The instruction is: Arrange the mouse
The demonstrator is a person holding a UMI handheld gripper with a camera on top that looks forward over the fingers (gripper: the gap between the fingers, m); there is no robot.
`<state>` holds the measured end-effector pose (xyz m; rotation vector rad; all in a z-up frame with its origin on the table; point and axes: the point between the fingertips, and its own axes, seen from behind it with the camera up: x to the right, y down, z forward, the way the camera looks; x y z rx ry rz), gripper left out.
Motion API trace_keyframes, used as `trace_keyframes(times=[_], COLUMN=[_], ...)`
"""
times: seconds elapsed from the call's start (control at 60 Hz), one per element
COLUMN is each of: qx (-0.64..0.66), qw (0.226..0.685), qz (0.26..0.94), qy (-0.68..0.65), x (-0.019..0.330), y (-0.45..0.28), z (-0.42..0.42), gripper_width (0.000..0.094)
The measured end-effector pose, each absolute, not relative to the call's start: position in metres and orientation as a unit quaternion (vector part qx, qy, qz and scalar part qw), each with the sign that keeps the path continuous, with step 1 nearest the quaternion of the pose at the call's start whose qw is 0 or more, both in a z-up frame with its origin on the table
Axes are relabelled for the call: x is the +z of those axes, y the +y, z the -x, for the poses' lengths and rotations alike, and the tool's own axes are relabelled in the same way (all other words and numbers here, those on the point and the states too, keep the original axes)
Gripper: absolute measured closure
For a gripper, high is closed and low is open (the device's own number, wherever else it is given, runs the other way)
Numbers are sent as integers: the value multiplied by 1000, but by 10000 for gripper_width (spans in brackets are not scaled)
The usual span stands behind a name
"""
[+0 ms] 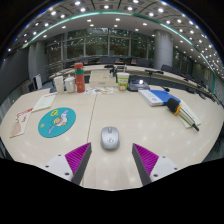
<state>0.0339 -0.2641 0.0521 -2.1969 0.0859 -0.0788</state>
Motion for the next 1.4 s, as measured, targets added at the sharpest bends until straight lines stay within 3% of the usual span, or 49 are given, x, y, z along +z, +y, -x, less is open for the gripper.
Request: trace_keyframes(times=[0.133, 0.283, 0.317, 0.6, 0.683, 0.783, 0.917, 1.0, 1.083, 1.283, 1.4], qx=[-40, -49, -41, -41, -39, -34, -7, 15, 31, 33, 40], qw=[443, 423, 433, 424, 423, 450, 490, 499, 489, 446, 418], qz=[895, 904, 900, 904, 905, 892, 872, 866, 872, 894, 907], qy=[38, 23, 22, 24, 34, 33, 21, 9, -8, -34, -32], x=[21, -14, -12, -12, 1, 45, 106, 119, 106, 28, -4], y=[-209, -180, -175, -174, -170, -154, -121, -102, -83, -67, -71], z=[-35, -40, -37, -39, -39, -25, 33, 88, 144, 222, 232], gripper_width=[158, 336, 425, 559, 560, 559, 560, 561, 561, 556, 480])
